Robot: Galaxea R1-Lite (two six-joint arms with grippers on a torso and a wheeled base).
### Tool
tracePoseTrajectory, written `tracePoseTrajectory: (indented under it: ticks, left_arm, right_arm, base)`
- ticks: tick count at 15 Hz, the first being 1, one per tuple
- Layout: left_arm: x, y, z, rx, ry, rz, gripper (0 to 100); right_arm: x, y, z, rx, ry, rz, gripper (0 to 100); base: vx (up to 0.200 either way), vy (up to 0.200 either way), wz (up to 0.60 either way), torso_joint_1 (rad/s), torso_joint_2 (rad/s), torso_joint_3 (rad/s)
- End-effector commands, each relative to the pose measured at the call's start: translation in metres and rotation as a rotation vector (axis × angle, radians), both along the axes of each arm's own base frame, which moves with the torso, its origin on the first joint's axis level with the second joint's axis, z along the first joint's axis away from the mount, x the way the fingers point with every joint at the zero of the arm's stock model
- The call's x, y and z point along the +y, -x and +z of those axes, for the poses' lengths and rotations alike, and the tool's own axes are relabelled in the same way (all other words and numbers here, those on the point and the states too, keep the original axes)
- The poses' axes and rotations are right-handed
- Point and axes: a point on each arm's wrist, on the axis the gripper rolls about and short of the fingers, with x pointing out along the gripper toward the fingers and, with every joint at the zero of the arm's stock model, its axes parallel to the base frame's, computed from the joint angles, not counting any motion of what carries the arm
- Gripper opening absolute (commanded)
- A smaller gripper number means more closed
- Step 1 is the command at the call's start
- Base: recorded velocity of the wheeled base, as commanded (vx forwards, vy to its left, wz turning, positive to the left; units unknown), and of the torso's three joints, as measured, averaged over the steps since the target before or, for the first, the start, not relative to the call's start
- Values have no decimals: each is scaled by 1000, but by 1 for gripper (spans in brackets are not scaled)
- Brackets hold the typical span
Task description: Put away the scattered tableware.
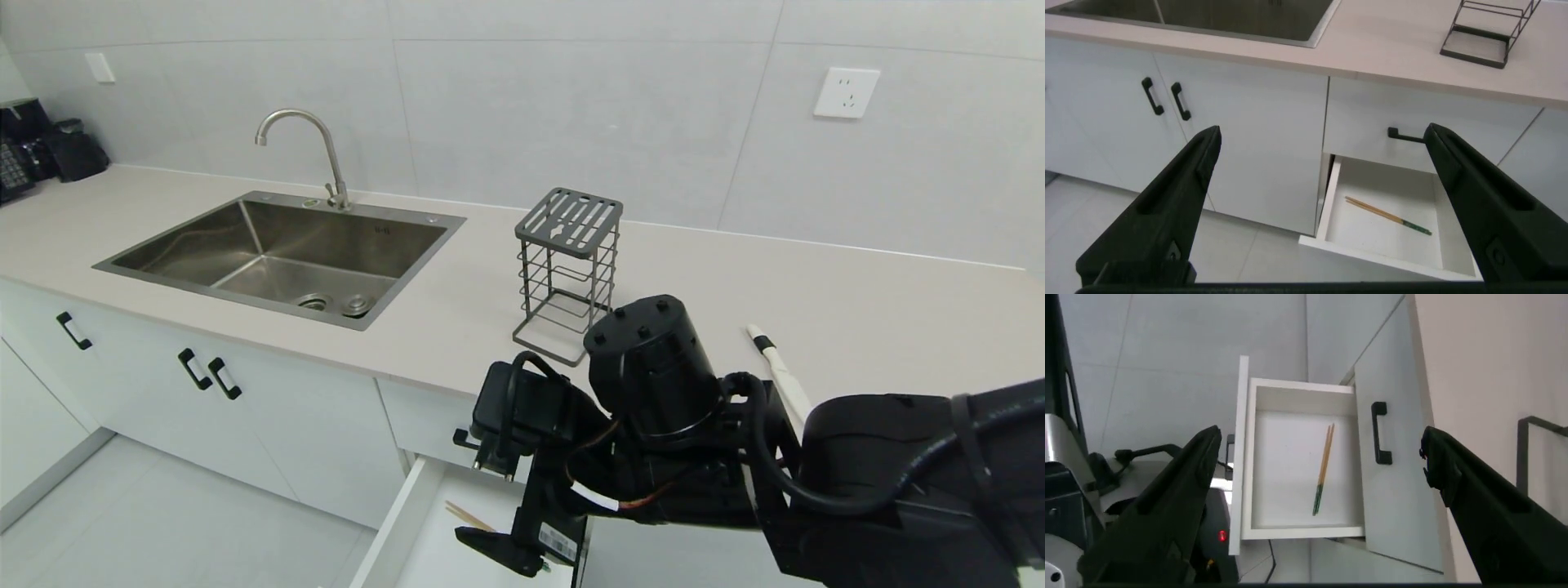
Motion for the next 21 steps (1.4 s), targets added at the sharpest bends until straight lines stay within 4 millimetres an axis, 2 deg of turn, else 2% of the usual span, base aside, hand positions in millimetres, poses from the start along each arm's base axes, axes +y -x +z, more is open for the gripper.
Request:
tracePoseTrajectory:
  ticks: [1,5,6,11,14,17,21]
  left_arm:
    - [0,0,0,0,1,0,100]
    - [0,0,0,2,1,0,100]
    - [0,0,0,2,1,0,100]
    - [0,0,0,0,1,0,100]
    - [0,0,0,2,1,0,100]
    - [0,0,0,0,1,0,100]
    - [0,0,0,2,1,0,100]
  right_arm:
    - [-4,-7,-12,15,31,-18,100]
    - [-24,-21,-29,-10,-18,-92,100]
    - [-38,-18,-34,6,-28,-124,100]
    - [-68,-7,-25,-2,-67,-177,100]
    - [-104,-8,-24,-2,-58,-272,100]
    - [-127,-11,-15,-26,-75,-350,100]
    - [-170,-22,-20,-59,-18,-521,100]
  base:
    - [0,0,0,0,0,0]
    - [0,0,0,0,0,0]
    - [0,0,0,0,0,0]
    - [0,0,0,0,0,0]
    - [0,0,0,0,0,0]
    - [0,0,0,0,0,0]
    - [0,0,0,0,0,0]
